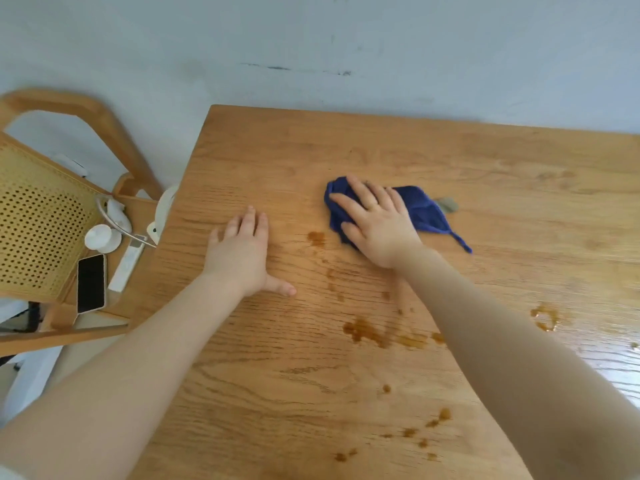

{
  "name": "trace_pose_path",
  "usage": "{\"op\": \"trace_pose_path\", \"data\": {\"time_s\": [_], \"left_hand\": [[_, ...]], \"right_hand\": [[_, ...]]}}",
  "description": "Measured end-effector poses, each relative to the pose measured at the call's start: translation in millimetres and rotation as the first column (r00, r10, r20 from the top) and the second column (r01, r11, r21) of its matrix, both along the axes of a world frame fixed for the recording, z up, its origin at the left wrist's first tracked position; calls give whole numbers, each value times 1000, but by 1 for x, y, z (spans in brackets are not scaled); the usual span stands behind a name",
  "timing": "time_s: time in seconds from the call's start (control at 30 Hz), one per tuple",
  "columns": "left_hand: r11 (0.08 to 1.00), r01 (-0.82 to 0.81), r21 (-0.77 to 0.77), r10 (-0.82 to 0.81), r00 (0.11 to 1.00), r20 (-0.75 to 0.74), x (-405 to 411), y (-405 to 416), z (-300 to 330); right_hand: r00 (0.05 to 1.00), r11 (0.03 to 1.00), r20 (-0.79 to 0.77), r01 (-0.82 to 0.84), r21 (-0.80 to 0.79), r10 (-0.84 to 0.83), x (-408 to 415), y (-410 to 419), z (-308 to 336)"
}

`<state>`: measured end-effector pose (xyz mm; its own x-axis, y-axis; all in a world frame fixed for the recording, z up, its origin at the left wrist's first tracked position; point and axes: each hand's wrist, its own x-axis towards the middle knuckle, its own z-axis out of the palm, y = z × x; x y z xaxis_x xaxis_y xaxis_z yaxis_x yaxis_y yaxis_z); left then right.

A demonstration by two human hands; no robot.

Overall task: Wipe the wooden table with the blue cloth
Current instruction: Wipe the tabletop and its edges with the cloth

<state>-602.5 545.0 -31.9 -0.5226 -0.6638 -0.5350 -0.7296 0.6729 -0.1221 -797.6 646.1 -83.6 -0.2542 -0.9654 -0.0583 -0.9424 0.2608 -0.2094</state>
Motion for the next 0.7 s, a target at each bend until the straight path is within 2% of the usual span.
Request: {"op": "trace_pose_path", "data": {"time_s": [0.1,0.17,0.37,0.47,0.5,0.57,0.63,0.7], "left_hand": [[1000,19,7,-18,997,-71,9,-2,-4],[999,36,5,-35,995,-97,11,-3,-5],[981,123,150,-112,991,-74,18,-26,1],[964,244,101,-236,968,-87,30,-39,1],[959,273,73,-266,960,-92,33,-40,0],[967,252,31,-248,964,-99,38,-38,-4],[990,144,-10,-144,985,-97,40,-38,-5],[998,51,-25,-53,996,-70,44,-38,-5]], "right_hand": [[974,973,32,224,51,-226,2,-27,-1],[969,970,51,237,61,-240,18,-25,1],[997,997,28,-70,11,70,90,20,-1],[990,990,-8,-137,26,137,71,9,-1],[993,993,-22,-119,23,120,62,0,0],[1000,999,-18,18,33,-17,49,-23,3],[983,982,7,184,42,-184,47,-43,2],[962,962,21,271,34,-272,57,-48,1]]}}
